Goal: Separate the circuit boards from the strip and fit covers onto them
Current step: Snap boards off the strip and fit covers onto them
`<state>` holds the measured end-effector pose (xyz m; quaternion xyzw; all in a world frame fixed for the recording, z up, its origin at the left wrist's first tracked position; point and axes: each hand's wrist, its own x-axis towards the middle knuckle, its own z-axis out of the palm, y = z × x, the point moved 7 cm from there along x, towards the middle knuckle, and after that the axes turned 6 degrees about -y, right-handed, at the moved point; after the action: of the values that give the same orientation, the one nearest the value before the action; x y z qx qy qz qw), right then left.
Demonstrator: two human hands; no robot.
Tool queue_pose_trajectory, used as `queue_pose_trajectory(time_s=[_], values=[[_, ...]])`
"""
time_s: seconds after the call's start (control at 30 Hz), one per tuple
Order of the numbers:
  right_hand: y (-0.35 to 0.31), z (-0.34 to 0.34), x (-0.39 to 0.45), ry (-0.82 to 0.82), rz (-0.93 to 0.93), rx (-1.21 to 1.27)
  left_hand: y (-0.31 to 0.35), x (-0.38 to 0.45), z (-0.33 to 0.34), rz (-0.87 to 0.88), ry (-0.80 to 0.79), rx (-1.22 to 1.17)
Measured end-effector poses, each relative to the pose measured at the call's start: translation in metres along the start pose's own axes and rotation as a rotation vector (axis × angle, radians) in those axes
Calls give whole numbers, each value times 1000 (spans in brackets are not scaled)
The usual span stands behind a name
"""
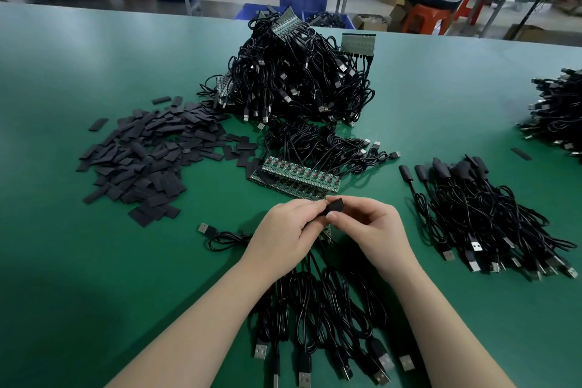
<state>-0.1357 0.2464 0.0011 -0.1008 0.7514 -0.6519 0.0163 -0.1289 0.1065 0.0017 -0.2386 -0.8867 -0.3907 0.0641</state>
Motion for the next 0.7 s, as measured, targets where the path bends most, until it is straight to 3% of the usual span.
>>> queue_pose_trajectory(time_s=[0.3, 0.47, 0.7], values=[[-1, -4, 0, 81, -34, 15, -7, 0, -1, -39, 36, -102], [4, -14, 1, 161, 35, 131, -12, 1, -10, -79, 64, -219], [6, -8, 0, 142, 76, 219, -18, 1, -10, -94, -138, -240]])
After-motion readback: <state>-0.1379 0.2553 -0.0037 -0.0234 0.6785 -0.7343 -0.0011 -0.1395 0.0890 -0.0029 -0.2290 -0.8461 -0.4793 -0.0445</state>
